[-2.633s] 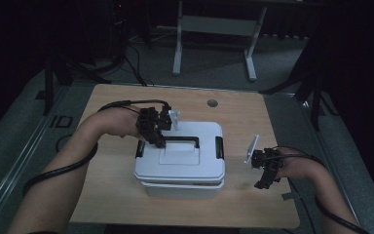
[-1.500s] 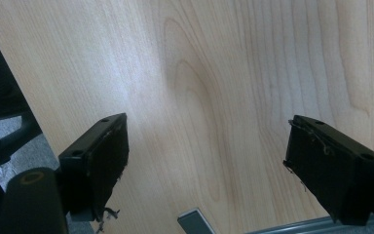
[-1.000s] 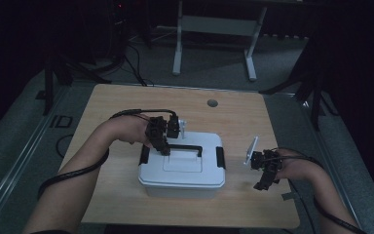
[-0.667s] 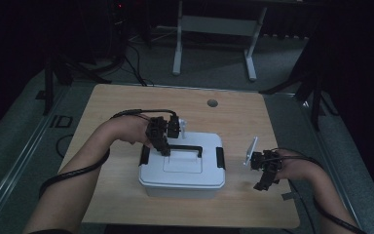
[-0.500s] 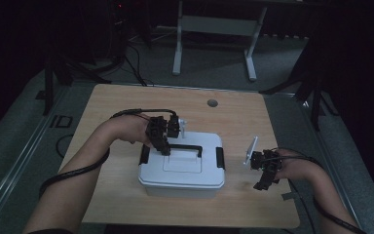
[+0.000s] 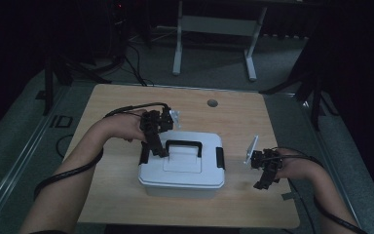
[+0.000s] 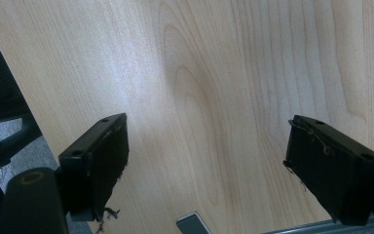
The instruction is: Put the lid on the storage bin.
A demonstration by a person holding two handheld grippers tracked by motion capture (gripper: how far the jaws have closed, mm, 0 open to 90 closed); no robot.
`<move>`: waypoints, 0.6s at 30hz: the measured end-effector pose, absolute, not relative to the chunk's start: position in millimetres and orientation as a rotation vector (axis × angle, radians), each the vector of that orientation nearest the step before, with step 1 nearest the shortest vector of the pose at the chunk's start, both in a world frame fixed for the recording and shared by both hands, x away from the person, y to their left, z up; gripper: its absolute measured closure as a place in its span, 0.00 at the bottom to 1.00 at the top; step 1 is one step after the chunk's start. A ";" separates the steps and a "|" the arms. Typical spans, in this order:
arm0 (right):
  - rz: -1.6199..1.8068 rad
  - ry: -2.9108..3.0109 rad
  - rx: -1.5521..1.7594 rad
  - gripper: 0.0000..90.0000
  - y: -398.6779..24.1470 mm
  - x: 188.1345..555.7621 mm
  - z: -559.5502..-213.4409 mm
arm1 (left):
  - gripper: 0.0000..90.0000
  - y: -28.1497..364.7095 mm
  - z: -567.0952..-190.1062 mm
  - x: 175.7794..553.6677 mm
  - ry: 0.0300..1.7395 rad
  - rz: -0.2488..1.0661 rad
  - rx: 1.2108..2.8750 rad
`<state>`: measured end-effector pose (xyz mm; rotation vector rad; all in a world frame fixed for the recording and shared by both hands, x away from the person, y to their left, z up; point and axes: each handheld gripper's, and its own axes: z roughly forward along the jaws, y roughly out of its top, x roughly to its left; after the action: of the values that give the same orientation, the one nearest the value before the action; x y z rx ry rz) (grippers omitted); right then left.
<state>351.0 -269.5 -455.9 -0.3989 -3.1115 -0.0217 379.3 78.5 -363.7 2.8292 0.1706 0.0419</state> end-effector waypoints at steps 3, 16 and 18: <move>-0.027 -3.115 -0.400 0.17 -269.1 351.2 -455.5 | 0.02 84.5 -364.1 376.0 0.124 0.106 2.810; -0.065 -3.124 -0.411 0.17 -268.4 352.3 -455.4 | 0.02 114.9 -368.0 375.5 0.206 0.086 2.745; -0.072 -3.128 -0.413 0.17 -268.3 352.2 -455.1 | 0.02 121.3 -368.8 374.4 0.223 0.080 2.747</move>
<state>352.2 -268.3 -455.1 -0.4126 -3.1277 -0.0716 374.4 121.3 -368.8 2.7466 0.2226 0.0802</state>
